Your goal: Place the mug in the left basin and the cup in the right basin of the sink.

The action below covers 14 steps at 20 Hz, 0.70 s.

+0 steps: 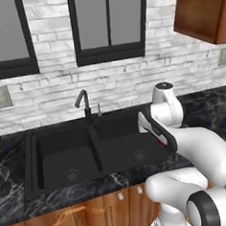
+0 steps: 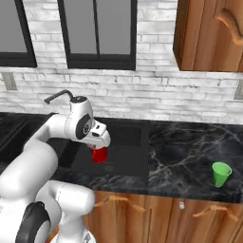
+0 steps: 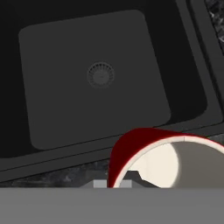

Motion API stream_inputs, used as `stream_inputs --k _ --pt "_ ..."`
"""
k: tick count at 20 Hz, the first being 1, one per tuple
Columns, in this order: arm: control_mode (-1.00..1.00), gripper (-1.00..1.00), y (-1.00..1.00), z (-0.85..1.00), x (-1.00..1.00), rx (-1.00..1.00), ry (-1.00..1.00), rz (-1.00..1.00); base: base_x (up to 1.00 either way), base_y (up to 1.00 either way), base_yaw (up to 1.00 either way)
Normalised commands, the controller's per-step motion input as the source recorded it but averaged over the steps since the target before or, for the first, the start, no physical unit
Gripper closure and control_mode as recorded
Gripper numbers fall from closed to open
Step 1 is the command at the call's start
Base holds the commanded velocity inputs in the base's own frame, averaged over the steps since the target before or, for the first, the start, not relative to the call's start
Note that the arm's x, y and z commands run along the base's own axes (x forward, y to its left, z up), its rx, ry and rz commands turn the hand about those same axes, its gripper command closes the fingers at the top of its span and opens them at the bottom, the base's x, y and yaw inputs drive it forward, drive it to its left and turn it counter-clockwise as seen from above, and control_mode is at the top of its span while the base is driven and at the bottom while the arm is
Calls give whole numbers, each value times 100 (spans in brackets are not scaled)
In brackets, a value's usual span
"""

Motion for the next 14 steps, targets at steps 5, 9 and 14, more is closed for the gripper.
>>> stream_inputs --k 5,9,14 --pt "100 100 0 0 0 0 0 0 0 73 4" --pt "100 100 0 0 0 0 0 0 0 81 8" --pt "100 100 0 0 0 0 0 0 0 72 7"
